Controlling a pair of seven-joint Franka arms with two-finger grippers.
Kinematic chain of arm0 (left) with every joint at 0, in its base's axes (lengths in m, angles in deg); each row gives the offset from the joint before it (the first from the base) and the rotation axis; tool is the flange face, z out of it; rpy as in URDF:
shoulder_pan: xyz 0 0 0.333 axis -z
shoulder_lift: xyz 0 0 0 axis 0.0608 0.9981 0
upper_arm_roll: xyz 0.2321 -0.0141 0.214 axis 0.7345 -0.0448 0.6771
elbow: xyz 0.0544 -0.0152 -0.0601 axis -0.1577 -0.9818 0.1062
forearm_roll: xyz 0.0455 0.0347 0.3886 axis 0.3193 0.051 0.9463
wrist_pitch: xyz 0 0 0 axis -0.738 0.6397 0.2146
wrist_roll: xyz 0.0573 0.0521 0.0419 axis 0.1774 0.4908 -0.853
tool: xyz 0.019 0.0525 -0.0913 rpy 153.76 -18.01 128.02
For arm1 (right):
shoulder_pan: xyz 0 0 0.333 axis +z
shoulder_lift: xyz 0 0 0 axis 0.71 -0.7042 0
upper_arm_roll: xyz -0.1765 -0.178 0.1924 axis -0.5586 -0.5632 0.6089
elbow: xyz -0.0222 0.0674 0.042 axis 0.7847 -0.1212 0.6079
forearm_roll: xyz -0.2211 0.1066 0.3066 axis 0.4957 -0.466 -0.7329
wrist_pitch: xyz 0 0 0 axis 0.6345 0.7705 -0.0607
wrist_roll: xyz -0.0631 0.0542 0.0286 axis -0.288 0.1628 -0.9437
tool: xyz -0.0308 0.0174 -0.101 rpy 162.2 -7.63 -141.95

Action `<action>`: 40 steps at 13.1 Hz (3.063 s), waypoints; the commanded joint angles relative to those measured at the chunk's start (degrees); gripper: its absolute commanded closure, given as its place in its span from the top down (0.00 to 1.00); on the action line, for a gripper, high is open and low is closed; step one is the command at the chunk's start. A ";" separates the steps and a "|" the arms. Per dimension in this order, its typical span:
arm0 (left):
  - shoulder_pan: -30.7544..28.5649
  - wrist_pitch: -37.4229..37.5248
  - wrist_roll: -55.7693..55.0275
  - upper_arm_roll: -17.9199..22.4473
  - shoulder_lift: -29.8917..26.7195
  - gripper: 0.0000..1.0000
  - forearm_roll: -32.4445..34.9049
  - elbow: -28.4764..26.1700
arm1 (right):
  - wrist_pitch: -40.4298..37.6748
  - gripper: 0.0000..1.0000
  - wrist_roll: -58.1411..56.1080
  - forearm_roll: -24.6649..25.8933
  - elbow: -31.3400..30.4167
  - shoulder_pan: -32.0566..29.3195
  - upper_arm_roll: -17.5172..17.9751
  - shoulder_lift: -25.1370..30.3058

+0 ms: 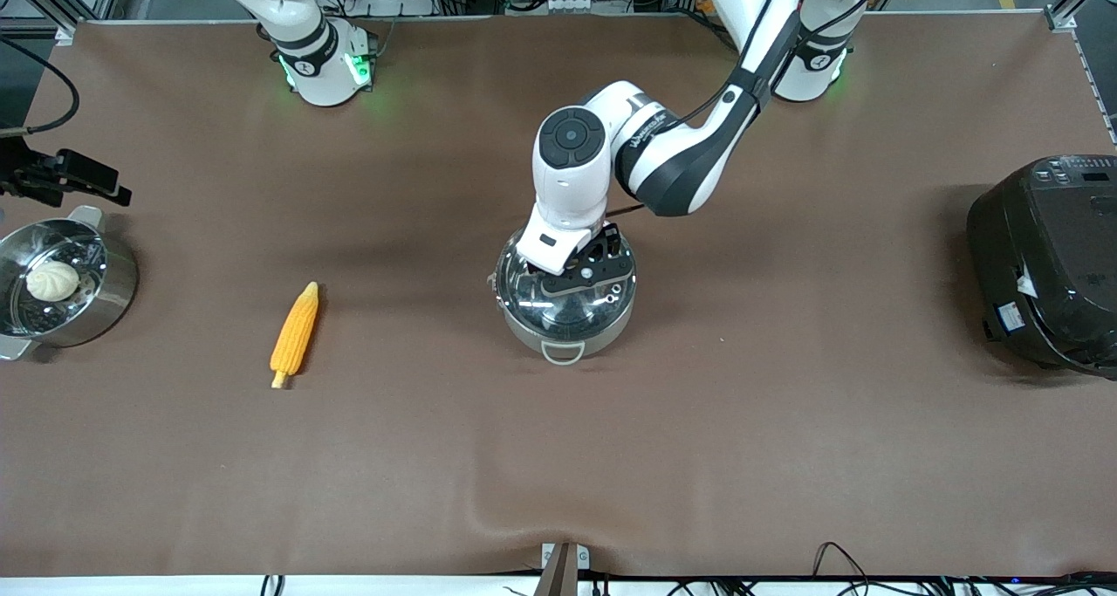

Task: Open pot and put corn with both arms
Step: 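Grasp the lid knob with the left gripper while the right gripper reaches the corn, then hold the lid knob with the left gripper while the right gripper grasps the corn, then lift the glass lid off the pot with the left gripper and carry it aside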

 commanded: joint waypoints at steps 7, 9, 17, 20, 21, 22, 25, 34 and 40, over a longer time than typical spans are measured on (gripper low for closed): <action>0.77 0.81 -1.12 0.08 1.00 0.76 0.87 1.20 | 5.50 1.00 0.00 -1.30 0.54 2.18 0.40 -10.17; 0.86 0.81 -0.94 -0.01 1.00 0.69 0.95 1.11 | 9.88 1.00 0.08 -1.12 0.54 3.49 0.40 -13.77; 0.95 0.81 -0.41 -0.01 1.17 0.44 1.30 1.02 | 32.69 1.00 2.53 -0.59 -9.09 4.90 0.32 -24.77; 0.95 0.81 -0.32 -0.01 1.26 0.00 1.39 0.93 | 48.18 1.00 9.63 -0.59 -18.77 8.14 0.32 -25.30; 0.86 0.81 -0.32 -0.01 0.91 0.00 1.31 0.76 | 49.53 1.00 11.75 -0.59 -19.14 9.11 0.32 -26.26; 0.95 0.98 -0.41 -0.01 0.39 0.00 0.78 0.67 | 49.80 1.00 13.34 -0.68 -19.15 9.47 0.40 -26.70; 0.77 4.13 -0.41 -0.01 -1.63 0.00 0.69 0.67 | 50.68 1.00 16.08 -0.42 -18.62 10.26 0.23 -29.95; -9.93 16.71 13.44 -0.01 -14.89 0.00 0.60 -2.75 | 51.30 0.52 15.20 3.00 -17.13 8.33 -0.04 -32.68; -25.48 16.98 40.85 -0.01 -22.02 0.00 0.60 -14.35 | 49.99 0.00 15.03 3.80 -17.30 9.21 0.14 -31.64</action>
